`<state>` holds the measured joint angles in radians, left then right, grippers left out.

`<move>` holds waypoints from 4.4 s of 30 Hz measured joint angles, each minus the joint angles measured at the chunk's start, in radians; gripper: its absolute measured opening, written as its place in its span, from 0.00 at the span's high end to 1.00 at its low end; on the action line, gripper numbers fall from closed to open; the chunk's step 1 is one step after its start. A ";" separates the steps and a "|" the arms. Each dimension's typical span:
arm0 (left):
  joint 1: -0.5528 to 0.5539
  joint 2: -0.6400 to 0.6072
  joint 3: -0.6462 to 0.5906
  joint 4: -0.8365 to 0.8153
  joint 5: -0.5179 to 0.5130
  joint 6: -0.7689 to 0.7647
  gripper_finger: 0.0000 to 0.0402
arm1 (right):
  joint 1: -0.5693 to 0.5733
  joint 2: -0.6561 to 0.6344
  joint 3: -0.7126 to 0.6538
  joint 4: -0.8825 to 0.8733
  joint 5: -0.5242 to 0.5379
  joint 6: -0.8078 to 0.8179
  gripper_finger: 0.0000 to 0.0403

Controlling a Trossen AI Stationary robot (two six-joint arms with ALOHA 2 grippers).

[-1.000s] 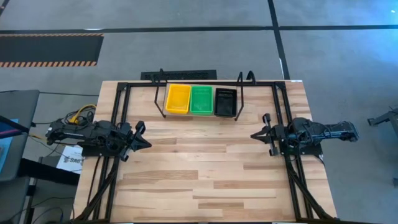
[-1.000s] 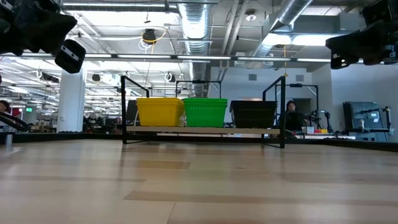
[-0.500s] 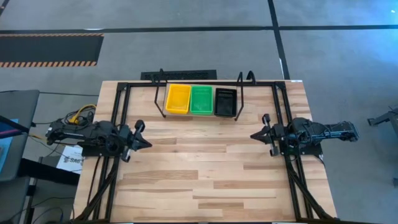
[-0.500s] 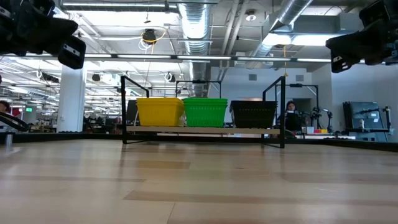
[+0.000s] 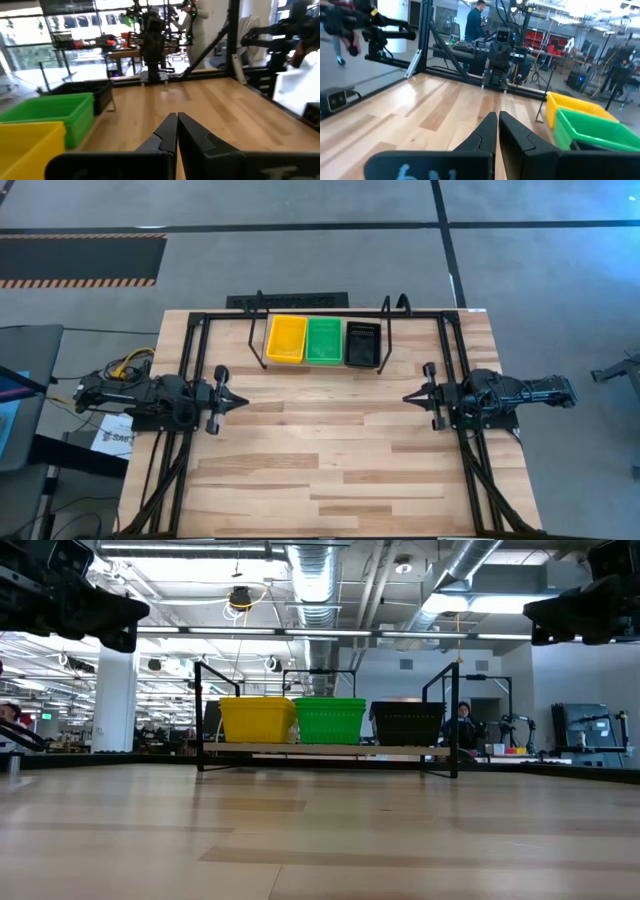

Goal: Stack baskets on shelf by color
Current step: Return to Home Position

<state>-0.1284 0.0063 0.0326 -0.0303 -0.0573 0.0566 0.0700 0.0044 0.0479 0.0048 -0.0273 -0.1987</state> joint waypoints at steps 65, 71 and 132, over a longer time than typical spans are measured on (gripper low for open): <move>0.000 0.000 0.000 -0.001 -0.010 0.108 1.00 | 0.000 0.001 0.002 -0.094 0.003 -0.045 0.90; 0.000 0.000 0.000 -0.001 -0.010 0.108 1.00 | 0.000 0.001 0.001 -0.094 0.003 -0.045 0.90; -0.005 0.000 0.000 -0.001 -0.010 0.108 1.00 | 0.000 0.001 0.001 -0.094 0.003 -0.045 0.90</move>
<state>-0.1337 0.0067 0.0326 -0.0311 -0.0669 0.1646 0.0704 0.0051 0.0486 -0.0895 -0.0242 -0.2432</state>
